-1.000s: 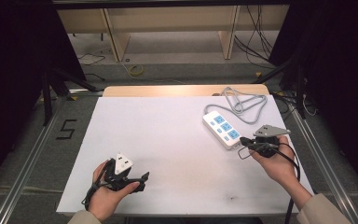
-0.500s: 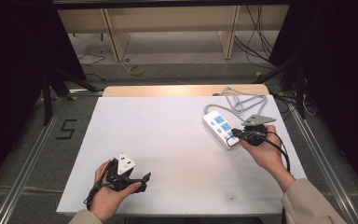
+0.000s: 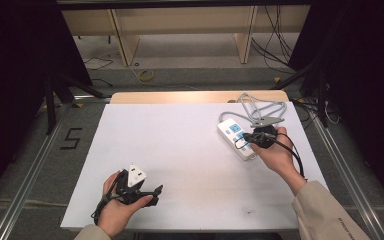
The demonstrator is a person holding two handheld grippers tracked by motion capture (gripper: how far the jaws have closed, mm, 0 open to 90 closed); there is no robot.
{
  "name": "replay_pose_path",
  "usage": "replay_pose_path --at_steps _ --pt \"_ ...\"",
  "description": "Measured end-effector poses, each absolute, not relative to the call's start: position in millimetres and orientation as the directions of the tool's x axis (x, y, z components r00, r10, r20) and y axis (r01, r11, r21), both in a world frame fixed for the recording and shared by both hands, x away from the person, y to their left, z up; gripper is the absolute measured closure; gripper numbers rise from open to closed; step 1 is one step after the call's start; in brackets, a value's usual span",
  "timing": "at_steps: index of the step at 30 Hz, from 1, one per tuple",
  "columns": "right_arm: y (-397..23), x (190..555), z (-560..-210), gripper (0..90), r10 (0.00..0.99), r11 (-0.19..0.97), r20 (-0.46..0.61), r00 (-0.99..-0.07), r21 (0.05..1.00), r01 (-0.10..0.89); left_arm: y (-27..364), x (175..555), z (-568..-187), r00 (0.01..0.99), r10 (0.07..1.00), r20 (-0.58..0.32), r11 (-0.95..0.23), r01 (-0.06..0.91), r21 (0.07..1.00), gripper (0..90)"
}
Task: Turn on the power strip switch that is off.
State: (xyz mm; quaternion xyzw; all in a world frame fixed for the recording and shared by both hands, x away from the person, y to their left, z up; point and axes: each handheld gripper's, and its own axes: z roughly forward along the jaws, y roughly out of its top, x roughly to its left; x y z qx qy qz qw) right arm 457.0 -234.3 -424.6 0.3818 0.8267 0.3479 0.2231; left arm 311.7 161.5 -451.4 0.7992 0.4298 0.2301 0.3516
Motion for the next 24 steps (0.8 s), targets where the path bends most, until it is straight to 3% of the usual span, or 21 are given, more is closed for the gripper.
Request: replay_pose_path --at_steps 24 --pt "-219.8 481.2 -428.3 90.0 0.797 0.465 -0.087 -0.598 0.719 0.516 162.3 312.1 -451.2 0.519 0.853 0.062 -0.376 0.528 0.762 15.4"
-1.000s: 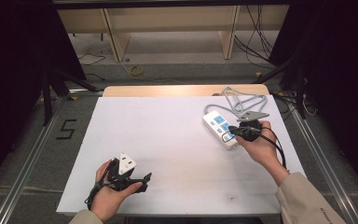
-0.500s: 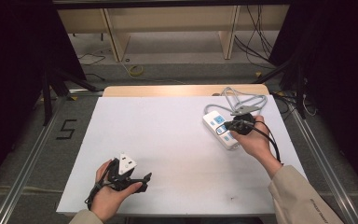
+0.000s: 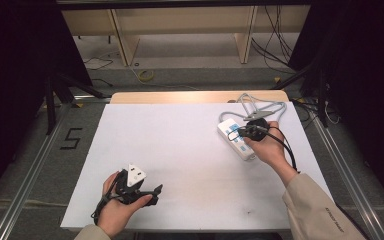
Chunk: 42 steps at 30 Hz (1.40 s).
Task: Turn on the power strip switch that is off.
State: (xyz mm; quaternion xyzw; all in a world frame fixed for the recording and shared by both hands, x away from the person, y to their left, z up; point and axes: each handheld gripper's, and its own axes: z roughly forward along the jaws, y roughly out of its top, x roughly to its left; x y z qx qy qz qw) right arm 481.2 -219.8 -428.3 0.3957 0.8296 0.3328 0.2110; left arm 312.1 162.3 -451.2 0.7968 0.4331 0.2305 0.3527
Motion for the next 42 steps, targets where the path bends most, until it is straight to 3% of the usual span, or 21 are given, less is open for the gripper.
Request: replay_pose_path --at_steps 42 --pt "-204.4 498.4 -438.6 90.0 0.787 0.513 -0.096 -0.609 0.651 0.560 161.3 312.3 -451.4 0.527 0.847 0.063 -0.383 0.524 0.761 15.4"
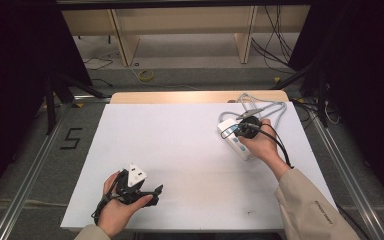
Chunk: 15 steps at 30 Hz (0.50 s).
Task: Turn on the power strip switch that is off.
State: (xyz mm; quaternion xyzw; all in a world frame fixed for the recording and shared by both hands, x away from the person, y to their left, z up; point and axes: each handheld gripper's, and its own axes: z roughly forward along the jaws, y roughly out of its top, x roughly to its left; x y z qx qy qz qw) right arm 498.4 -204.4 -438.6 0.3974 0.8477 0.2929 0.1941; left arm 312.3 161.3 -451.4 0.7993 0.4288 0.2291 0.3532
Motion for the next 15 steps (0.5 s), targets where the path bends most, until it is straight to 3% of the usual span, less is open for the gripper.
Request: replay_pose_path --at_steps 15 --pt "-202.1 502.8 -444.4 90.0 0.782 0.530 -0.095 -0.616 0.621 0.578 161.4 312.3 -451.4 0.527 0.847 0.064 -0.383 0.523 0.761 15.4"
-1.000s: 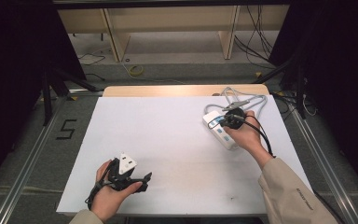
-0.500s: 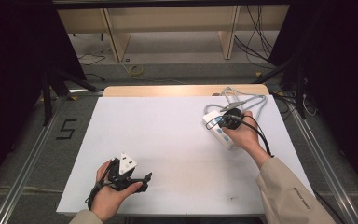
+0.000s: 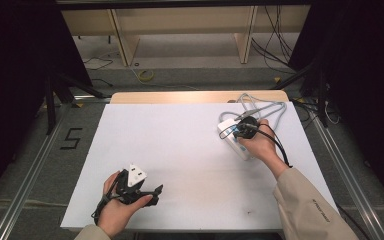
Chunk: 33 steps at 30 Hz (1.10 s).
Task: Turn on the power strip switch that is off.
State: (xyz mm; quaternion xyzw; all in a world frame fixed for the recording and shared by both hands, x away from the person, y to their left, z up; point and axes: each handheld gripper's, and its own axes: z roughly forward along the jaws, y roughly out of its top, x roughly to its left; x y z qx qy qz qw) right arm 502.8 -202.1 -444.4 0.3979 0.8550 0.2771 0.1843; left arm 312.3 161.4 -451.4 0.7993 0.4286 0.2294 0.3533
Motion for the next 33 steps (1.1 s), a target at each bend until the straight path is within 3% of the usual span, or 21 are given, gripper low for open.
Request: replay_pose_path --at_steps 33 --pt "-197.7 507.2 -441.9 90.0 0.768 0.567 -0.101 -0.632 0.566 0.598 160.8 313.1 -451.9 0.533 0.844 0.067 -0.391 0.523 0.757 15.4"
